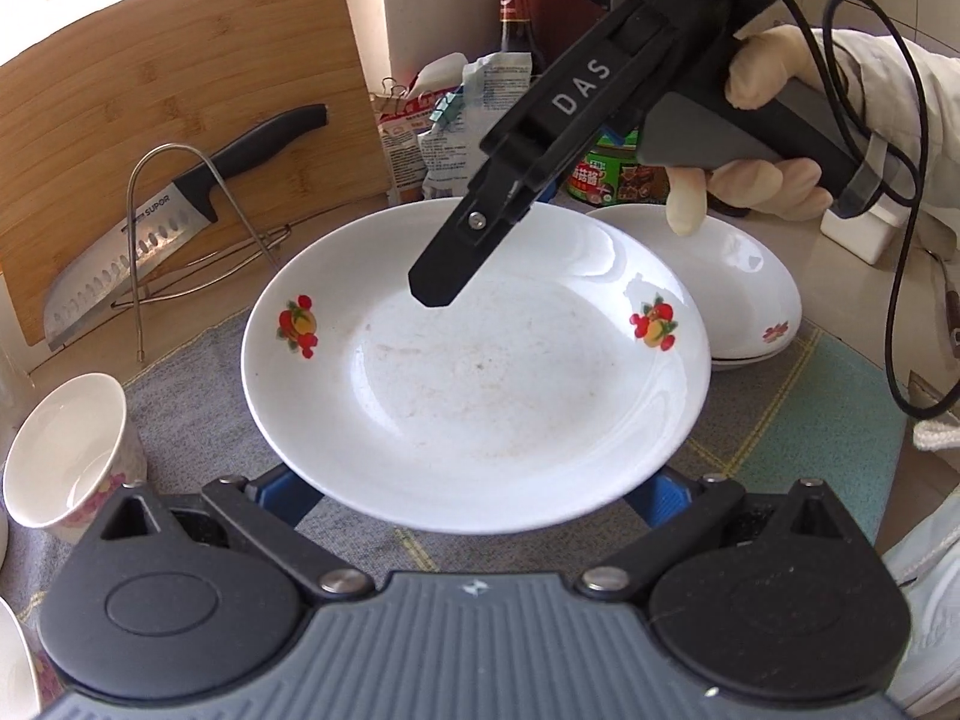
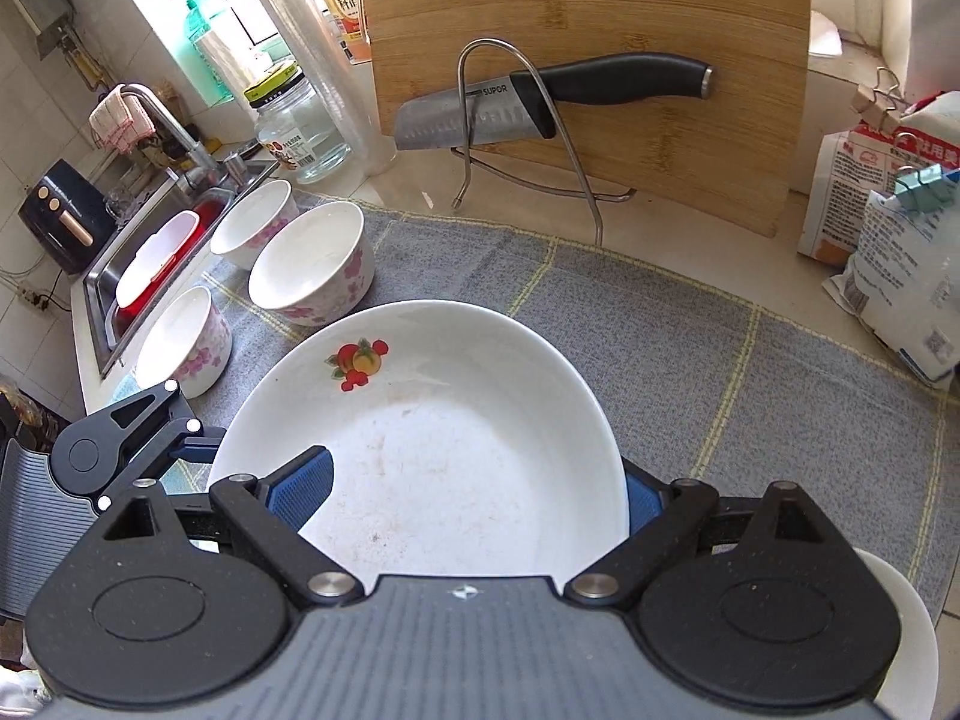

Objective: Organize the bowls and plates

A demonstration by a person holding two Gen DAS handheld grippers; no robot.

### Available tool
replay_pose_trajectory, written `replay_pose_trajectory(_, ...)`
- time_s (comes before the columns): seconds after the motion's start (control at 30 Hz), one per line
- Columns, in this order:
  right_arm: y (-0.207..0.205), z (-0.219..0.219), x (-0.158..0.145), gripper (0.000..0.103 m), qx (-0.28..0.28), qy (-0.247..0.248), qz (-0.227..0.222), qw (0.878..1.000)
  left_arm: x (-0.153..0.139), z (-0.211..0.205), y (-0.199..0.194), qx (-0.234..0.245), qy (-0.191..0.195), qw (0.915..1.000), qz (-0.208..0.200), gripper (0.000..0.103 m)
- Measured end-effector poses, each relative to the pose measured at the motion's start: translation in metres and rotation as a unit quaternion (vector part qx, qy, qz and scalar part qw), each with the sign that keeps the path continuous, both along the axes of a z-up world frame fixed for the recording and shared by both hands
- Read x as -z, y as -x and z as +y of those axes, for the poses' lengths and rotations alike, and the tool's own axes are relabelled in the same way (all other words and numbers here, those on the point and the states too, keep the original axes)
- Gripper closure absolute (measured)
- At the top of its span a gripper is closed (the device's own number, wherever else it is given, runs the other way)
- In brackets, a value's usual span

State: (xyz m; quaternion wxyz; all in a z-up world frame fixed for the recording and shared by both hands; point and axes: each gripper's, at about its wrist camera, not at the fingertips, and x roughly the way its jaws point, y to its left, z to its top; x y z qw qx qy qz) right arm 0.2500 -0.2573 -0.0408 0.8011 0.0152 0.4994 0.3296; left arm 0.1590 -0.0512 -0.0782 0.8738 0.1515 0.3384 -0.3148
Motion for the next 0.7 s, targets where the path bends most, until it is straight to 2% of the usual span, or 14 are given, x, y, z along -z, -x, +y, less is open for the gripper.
replay_pose_trajectory(0.7, 0.05, -0.08, -0.008, 0.005, 0.109, 0.015, -0.009, 0.994, -0.003, -0.058, 0.0, 0.113, 0.005, 0.9936, -0.003, 0.001)
